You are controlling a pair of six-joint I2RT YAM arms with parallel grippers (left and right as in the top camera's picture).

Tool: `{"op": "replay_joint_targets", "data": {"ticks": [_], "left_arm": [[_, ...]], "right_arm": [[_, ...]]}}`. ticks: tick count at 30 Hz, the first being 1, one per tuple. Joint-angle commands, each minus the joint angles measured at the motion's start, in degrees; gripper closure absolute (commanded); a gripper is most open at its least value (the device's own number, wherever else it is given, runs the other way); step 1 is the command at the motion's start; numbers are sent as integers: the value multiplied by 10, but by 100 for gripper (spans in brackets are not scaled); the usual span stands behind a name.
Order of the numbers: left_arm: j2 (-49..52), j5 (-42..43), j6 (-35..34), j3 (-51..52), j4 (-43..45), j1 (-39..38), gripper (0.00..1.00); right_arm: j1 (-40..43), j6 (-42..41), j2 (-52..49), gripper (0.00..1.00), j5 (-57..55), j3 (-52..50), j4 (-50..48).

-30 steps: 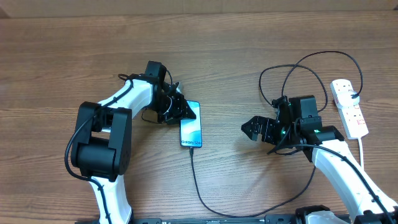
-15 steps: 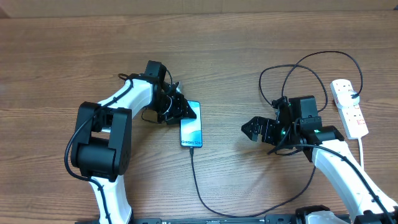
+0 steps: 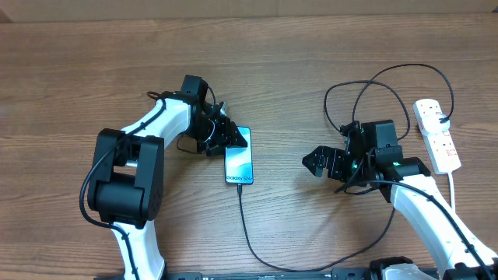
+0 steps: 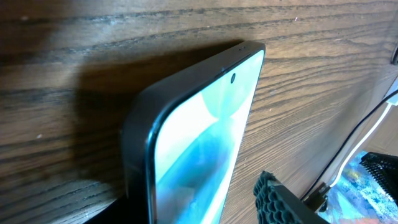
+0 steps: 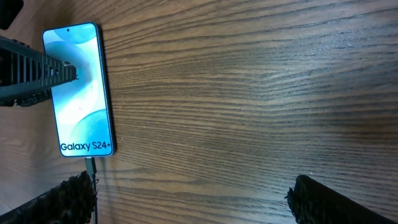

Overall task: Plug charger to phone and switch on socket
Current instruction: 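Press the phone flat on the table with the left gripper, then open it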

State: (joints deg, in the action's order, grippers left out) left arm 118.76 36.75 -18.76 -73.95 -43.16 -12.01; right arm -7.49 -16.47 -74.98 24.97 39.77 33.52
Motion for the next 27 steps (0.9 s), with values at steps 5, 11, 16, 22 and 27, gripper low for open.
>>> {"op": "replay_joint_targets", "data": {"ticks": [5,11,16,22,27], "left_arm": [[64,-207,-8,41,-12,8,50],[64,-207,-8,41,-14,8,43],[64,-209,-7,41,-16,8,38],[64,-210,-7,41,-14,8,32],[64,-228,-8,41,-16,8,30]], "right_arm": [[2,3,10,0,-10,11,-2],[2,3,10,0,-10,11,-2],[2,3,10,0,-10,11,-2],[2,2,10,0,-10,11,-2],[2,3,10,0,-10,11,-2]]}}
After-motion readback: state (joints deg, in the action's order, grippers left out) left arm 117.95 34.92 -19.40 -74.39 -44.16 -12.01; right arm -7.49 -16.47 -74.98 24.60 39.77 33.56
